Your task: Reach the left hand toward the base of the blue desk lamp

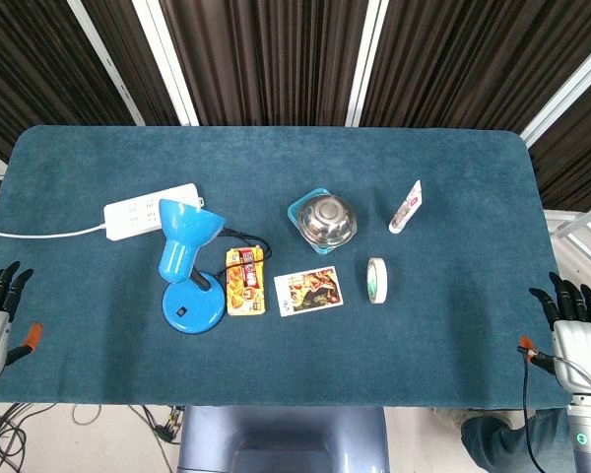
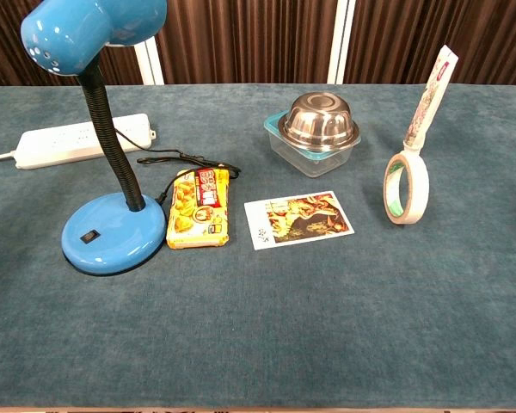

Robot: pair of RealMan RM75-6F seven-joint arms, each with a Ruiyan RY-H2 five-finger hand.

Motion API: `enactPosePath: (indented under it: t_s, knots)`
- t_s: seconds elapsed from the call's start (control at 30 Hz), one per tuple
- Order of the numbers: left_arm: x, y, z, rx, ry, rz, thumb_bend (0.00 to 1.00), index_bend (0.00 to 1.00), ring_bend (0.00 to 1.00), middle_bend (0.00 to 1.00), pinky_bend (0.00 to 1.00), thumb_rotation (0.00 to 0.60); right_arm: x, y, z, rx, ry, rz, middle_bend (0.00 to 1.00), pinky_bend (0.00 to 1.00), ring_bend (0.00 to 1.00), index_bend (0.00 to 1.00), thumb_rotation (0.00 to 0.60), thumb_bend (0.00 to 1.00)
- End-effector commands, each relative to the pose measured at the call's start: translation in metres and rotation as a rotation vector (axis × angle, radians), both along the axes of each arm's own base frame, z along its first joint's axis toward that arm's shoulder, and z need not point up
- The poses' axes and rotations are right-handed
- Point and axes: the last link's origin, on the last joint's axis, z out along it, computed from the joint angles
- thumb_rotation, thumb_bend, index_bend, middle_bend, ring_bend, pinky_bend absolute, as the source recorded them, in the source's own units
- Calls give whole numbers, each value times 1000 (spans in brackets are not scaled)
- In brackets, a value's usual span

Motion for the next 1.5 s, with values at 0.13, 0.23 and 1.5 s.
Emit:
enactPosePath:
  t_s: [0.13,0.23,1.5]
  knots:
    - [-2,0,-1,-8,3,12,353,71,41,0,131,600,0,0,-1,1,4,-1,58,0,57,211,600,306]
    - [-1,0,-2,-13,7,10,354,69,41,0,130,600,0,1,-2,4,4,-1,58,0,57,211,600,305]
    - [10,4,-13,-45,-32,-102,386,22,400,273,633,600,0,2,-3,25,14,-21,58,609,57,202,600,306]
